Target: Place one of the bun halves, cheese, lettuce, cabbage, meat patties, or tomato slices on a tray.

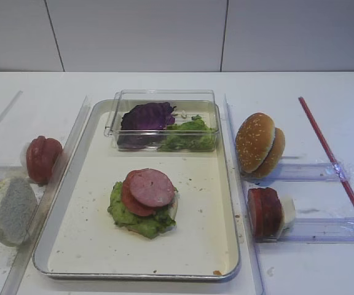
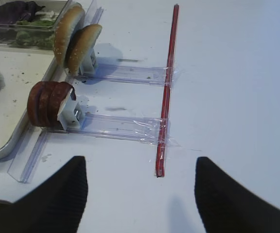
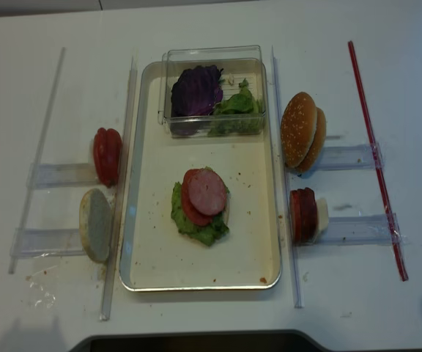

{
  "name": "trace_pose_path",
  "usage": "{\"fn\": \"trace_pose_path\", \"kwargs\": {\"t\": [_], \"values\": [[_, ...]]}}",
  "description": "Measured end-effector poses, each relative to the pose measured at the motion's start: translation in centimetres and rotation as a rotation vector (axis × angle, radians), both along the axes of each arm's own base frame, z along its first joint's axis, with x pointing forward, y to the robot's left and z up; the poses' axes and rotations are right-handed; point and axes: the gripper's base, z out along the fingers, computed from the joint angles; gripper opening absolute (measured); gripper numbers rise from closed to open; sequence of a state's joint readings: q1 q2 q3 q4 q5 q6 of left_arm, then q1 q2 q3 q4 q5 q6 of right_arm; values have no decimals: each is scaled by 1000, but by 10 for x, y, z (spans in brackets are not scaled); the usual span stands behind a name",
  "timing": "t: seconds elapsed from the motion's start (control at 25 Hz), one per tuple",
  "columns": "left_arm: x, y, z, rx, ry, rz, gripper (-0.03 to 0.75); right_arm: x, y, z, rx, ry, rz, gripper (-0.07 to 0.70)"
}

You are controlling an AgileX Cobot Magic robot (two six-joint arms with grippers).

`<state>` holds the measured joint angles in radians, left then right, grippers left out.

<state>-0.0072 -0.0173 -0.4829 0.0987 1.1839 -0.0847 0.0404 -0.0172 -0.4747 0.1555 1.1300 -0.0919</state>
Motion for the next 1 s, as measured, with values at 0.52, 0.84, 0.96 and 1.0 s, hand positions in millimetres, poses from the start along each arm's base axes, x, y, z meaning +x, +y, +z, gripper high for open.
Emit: {"fn": "trace_pose_path", "kwargs": {"t": [0.52,0.84,0.96,1.0], "values": [[0,0,0,0,0,0,412,0,0,0,1,0,-1,486],[0,0,0,0,0,0,412,0,0,0,3,1,-2,486],[0,0,0,0,0,0,412,0,0,0,3,1,-2,486],[0,0,0,0,0,0,412,0,0,0,3,1,-2,486]]}}
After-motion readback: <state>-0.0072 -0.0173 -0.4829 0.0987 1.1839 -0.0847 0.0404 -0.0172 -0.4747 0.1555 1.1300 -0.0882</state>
